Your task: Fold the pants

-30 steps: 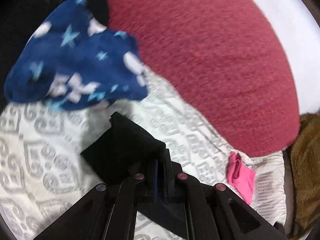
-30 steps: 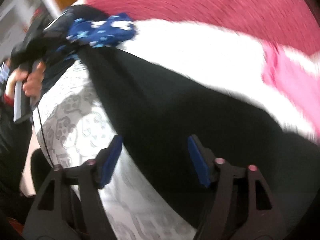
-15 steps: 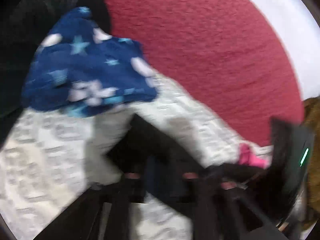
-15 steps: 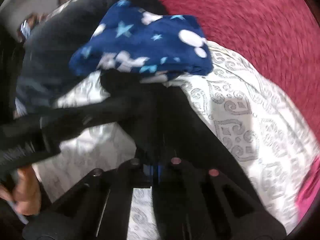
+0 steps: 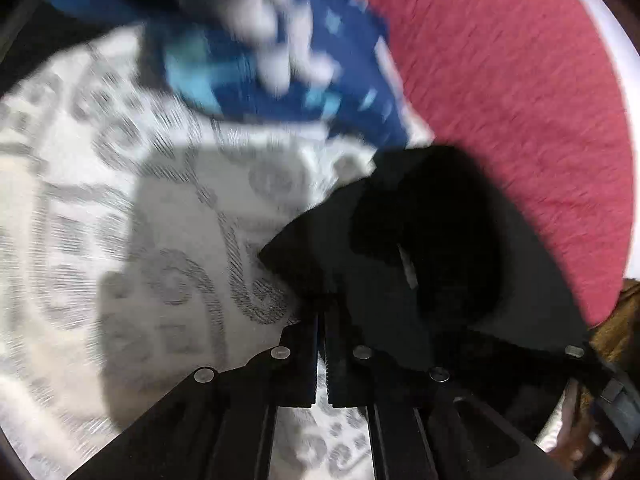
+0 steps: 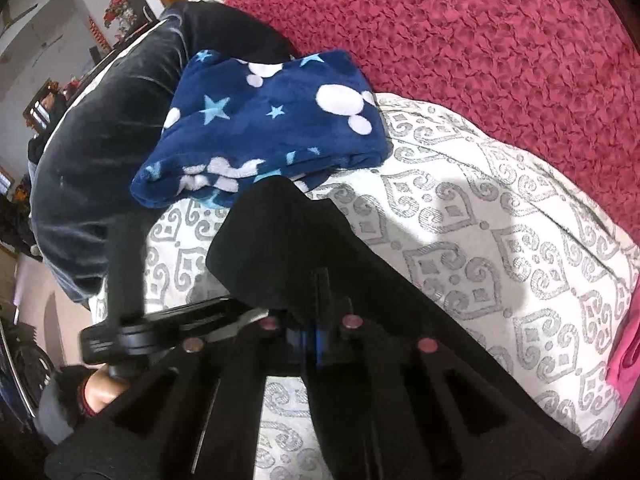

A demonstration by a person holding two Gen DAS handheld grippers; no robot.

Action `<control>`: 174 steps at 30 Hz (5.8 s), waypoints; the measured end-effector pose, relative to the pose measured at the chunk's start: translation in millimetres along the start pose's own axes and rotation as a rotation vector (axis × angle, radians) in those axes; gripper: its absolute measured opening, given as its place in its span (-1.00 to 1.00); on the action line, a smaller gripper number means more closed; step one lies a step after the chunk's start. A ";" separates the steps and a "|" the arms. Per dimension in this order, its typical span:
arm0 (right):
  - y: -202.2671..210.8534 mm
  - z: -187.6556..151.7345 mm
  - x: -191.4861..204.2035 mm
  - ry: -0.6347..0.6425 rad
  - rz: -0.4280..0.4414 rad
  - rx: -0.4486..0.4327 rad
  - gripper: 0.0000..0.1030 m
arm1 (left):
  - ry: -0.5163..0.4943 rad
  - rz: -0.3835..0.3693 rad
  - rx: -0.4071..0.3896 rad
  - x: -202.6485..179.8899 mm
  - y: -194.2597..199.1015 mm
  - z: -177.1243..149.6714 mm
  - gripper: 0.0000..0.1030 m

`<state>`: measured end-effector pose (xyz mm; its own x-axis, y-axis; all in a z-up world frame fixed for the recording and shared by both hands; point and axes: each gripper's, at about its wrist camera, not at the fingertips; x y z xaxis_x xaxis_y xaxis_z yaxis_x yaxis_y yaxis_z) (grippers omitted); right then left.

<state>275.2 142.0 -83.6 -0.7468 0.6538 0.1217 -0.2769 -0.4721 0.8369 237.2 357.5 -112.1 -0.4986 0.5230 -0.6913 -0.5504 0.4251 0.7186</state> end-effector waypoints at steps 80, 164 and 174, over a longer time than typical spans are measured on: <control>48.1 -203.2 -61.9 -0.412 0.006 0.151 0.30 | 0.041 0.100 -0.039 19.2 11.0 -28.0 -0.91; 264.7 -435.9 -127.3 -0.789 -0.372 -0.011 0.03 | -0.835 0.104 0.029 -145.3 3.8 -251.6 0.10; 313.5 -504.4 -125.1 -0.963 -0.470 -0.091 0.03 | -0.925 0.329 0.058 -120.4 -56.8 -265.7 0.11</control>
<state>-23.1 -386.0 -105.6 0.2258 0.9532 0.2011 -0.4860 -0.0687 0.8712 150.6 74.2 -89.9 0.1132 0.9834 -0.1421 -0.4319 0.1775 0.8843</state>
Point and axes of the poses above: each gripper's, at about its wrist camera, not at the fingertips, and y roughly against the way its jaws point, x to its left, z to its top, and after that the axes turned 14 degrees about y, right-handed
